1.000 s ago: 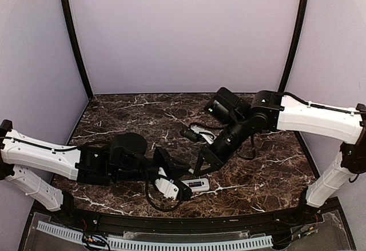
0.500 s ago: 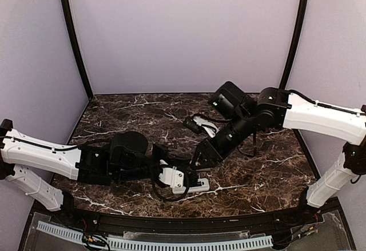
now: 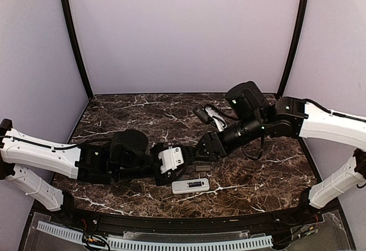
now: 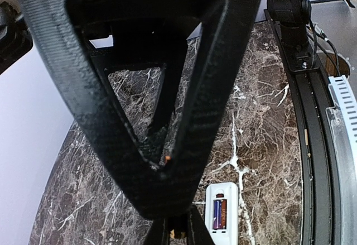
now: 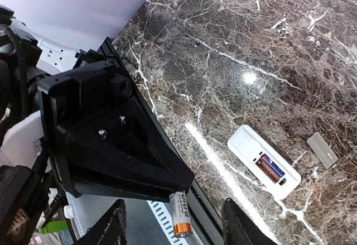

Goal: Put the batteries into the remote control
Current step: Pass from the left arm to the right

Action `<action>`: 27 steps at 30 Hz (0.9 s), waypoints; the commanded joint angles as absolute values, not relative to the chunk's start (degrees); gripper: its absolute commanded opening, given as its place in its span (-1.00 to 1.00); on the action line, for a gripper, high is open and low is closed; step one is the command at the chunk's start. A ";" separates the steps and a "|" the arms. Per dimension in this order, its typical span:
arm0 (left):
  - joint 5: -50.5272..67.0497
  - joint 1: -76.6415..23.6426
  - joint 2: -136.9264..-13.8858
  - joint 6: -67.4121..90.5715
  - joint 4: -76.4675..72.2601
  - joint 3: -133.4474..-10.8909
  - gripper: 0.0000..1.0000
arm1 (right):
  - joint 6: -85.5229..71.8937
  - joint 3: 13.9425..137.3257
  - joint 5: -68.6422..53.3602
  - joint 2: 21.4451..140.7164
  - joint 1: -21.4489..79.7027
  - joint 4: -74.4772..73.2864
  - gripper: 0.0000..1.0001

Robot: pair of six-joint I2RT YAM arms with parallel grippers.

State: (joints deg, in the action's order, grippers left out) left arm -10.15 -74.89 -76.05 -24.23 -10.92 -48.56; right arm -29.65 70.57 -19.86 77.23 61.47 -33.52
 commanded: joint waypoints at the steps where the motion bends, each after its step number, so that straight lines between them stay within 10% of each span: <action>1: -8.84 -74.88 -74.00 -19.02 -11.86 -48.96 -1.00 | -31.28 69.72 -20.54 77.73 61.38 -29.69 -0.04; 27: -8.42 -74.53 -73.92 -19.05 -11.78 -48.85 -1.00 | -31.34 66.82 -22.15 77.78 61.28 -28.46 -0.91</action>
